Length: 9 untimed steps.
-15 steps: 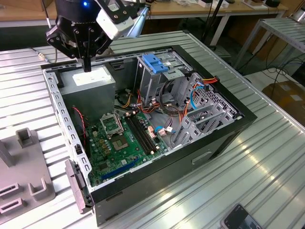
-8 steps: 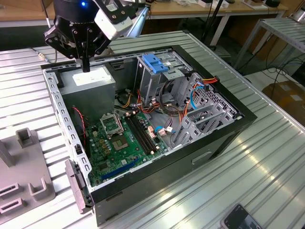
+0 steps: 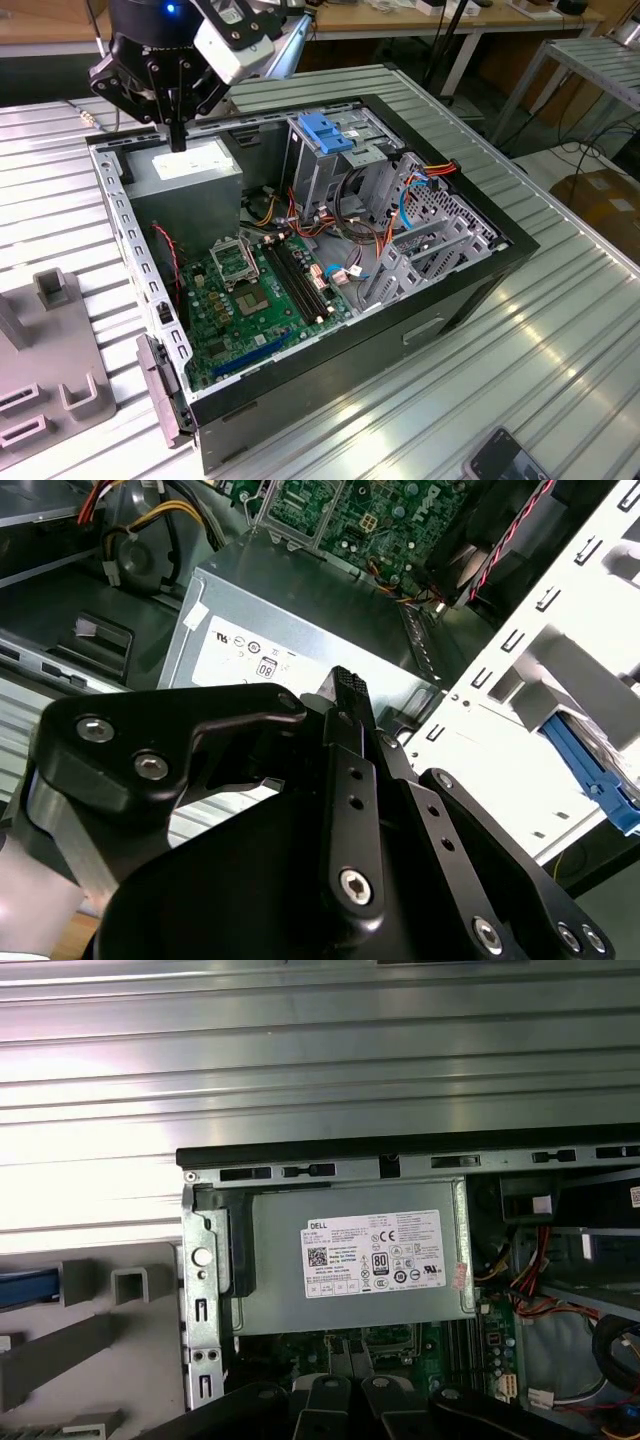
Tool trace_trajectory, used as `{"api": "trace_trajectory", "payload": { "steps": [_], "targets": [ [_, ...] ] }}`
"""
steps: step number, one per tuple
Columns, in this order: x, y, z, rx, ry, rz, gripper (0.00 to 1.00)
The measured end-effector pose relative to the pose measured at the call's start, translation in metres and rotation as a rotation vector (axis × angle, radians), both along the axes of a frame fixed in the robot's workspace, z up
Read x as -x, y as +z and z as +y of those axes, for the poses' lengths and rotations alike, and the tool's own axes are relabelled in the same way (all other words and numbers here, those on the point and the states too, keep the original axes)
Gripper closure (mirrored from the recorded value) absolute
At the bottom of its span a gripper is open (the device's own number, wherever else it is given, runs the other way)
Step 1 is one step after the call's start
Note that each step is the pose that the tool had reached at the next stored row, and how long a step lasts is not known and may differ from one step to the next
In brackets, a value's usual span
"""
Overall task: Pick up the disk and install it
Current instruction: 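Reach for the disk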
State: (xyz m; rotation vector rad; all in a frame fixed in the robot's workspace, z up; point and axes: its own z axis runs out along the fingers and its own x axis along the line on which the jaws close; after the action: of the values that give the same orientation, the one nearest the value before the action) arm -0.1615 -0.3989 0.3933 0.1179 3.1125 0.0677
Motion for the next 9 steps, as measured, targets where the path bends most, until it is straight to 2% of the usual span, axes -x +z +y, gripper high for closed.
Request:
{"api": "trace_trajectory", "payload": {
  "steps": [9],
  "targets": [
    [0.0032,0.0000,0.0000,0.0001,0.000,0.0000,0.90]
  ]
}}
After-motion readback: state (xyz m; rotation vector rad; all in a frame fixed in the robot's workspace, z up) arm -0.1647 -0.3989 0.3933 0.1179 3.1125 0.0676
